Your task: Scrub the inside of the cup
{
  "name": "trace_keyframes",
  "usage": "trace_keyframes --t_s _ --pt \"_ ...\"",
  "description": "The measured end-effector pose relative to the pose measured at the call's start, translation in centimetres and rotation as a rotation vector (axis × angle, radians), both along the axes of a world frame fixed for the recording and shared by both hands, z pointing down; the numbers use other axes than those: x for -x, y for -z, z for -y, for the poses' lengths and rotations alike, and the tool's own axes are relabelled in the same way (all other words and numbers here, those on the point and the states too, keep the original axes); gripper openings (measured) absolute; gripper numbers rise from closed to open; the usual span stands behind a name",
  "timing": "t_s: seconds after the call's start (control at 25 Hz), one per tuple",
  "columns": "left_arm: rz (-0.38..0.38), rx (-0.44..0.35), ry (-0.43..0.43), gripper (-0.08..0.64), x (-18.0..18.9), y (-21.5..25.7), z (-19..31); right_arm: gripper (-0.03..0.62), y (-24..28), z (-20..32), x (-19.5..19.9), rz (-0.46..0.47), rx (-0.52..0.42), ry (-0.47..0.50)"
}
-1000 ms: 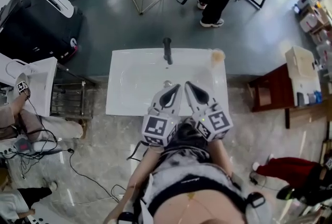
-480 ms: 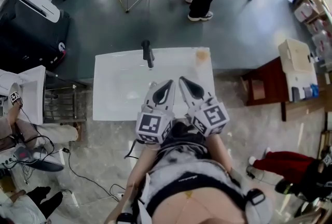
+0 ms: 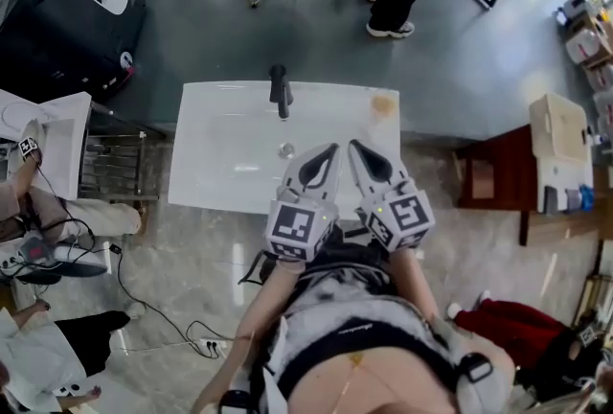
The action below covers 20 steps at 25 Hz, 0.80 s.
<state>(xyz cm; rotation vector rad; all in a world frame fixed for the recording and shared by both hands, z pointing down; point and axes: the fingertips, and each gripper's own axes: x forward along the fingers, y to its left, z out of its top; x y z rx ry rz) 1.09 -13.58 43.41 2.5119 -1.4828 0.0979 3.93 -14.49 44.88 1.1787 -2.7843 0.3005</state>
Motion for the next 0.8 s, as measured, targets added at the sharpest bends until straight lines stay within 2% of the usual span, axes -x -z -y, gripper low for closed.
trace_keyframes --t_s 0.48,0.8 --pt "0.001 0.001 -0.018 0.002 1.7 0.9 1.1 0.003 0.4 1.2 2.0 0.012 0.023 -0.02" --pt "-0.017 0.021 -0.046 0.002 1.2 0.4 1.4 0.003 -0.4 1.5 1.7 0.011 0.056 -0.058"
